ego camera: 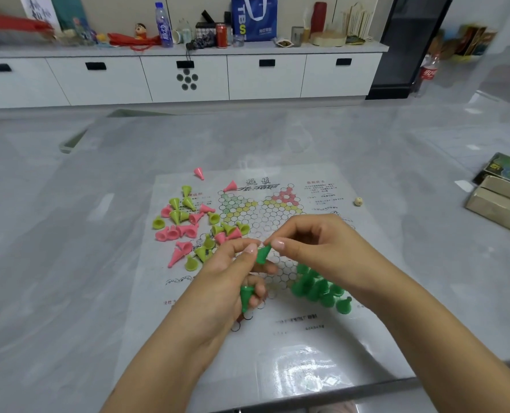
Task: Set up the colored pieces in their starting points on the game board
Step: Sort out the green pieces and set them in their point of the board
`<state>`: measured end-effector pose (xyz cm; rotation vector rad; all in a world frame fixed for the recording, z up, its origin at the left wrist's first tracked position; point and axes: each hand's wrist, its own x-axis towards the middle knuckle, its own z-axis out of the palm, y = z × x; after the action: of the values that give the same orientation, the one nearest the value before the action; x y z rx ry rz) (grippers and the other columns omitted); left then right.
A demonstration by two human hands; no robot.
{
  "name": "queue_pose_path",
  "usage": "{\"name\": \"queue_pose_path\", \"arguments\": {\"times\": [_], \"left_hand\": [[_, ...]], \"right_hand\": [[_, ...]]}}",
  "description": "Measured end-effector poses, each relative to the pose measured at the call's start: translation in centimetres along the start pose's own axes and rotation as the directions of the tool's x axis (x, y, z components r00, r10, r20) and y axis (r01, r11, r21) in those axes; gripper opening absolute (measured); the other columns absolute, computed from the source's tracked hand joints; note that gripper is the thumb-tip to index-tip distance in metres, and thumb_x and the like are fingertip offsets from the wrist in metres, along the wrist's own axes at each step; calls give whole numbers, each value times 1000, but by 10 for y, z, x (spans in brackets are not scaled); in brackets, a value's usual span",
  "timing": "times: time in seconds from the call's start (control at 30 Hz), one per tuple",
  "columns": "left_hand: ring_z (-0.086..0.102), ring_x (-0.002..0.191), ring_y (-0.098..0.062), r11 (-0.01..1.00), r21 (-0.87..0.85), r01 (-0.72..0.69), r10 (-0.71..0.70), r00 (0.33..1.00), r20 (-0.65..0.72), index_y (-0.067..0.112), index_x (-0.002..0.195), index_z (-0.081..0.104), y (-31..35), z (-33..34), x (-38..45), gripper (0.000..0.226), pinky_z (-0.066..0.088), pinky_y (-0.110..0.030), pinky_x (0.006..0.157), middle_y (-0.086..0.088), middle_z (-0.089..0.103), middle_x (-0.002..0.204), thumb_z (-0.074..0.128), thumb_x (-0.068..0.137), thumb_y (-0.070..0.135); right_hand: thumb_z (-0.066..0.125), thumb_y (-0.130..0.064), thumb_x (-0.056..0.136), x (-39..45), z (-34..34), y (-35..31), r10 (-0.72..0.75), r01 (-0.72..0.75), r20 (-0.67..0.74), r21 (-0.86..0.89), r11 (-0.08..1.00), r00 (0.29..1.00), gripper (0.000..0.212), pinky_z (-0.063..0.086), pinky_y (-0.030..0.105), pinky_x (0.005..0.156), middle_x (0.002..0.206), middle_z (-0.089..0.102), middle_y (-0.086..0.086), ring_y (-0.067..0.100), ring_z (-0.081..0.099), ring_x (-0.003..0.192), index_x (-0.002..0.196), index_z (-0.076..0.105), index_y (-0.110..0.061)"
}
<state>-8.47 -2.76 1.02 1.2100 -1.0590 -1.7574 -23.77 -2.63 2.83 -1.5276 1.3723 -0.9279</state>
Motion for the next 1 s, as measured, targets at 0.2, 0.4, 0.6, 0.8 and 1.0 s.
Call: {"name": "queue_pose_path", "arguments": {"times": [0.2, 0.4, 0.6, 0.8, 1.0], "left_hand": [[46, 62, -16, 989, -146, 16, -35, 991, -128, 3, 90, 57, 1, -7, 14, 43, 38, -20, 44, -12, 54, 79, 26, 73, -21], [47, 68, -15, 988, -153, -13, -6, 993, -122, 1, 94, 54, 1, -7, 10, 54, 44, -13, 45, -11, 51, 80, 17, 69, -29], [55, 75, -17, 956, -293, 20, -52, 993, -103, 6, 92, 57, 6, -8, 8, 44, 53, -19, 61, -12, 55, 84, 26, 82, -24], [60, 82, -22, 913, -408, 32, -80, 992, -102, 2, 95, 58, 7, -9, 8, 35, 57, -22, 63, -16, 59, 89, 32, 87, -20], [67, 80, -22, 884, -464, 54, -110, 989, -94, 2, 95, 59, 9, -11, 6, 23, 58, -24, 62, -15, 65, 88, 42, 88, -12]], "right_hand": [[64, -30, 81, 3, -17, 12, 1, 12, 22, -609, 793, 1000, 6, 34, 14, 61, 74, 52, -11, 3, 45, 67, 79, 69, -26], [62, -29, 83, 4, -11, 18, -43, 71, 58, -687, 723, 997, 11, 31, 11, 60, 73, 46, -13, 0, 42, 69, 86, 70, -22], [61, -28, 84, 4, -11, 20, -27, 67, 69, -704, 707, 997, 13, 36, 16, 65, 73, 44, -15, -1, 41, 69, 87, 70, -20], [61, -25, 84, 4, -12, 19, -13, 68, 84, -698, 713, 996, 13, 34, 11, 60, 70, 44, -16, 0, 42, 66, 88, 72, -18], [59, -31, 86, 1, -19, 14, -37, 79, 77, -678, 731, 996, 16, 32, 9, 59, 76, 50, -14, 2, 47, 69, 94, 72, -25]]}}
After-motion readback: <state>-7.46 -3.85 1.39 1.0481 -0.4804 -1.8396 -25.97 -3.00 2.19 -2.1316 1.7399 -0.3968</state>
